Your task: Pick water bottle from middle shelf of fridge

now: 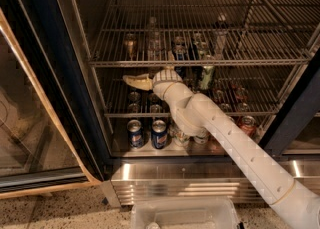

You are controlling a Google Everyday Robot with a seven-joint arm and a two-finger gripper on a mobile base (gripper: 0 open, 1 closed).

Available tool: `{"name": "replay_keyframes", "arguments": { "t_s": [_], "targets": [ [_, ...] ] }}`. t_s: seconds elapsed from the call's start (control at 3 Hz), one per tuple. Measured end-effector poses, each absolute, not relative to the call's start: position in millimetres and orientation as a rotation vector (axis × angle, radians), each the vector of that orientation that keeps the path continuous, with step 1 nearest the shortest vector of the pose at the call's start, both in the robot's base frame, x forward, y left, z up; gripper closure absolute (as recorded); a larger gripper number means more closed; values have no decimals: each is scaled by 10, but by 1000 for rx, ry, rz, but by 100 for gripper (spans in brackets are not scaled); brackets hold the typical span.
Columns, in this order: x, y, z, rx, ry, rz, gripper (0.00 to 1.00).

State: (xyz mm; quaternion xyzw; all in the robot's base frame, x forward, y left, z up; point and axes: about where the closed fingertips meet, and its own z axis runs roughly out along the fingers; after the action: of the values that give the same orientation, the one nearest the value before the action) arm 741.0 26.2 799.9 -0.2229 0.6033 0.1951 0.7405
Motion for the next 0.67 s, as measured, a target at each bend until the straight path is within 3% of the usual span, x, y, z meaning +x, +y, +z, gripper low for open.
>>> {"name": "replay_keyframes", "arguments": {
  "t_s": [0.67],
  "targets": [
    [7516, 251, 8013, -495, 1350, 452, 0]
  ]
}}
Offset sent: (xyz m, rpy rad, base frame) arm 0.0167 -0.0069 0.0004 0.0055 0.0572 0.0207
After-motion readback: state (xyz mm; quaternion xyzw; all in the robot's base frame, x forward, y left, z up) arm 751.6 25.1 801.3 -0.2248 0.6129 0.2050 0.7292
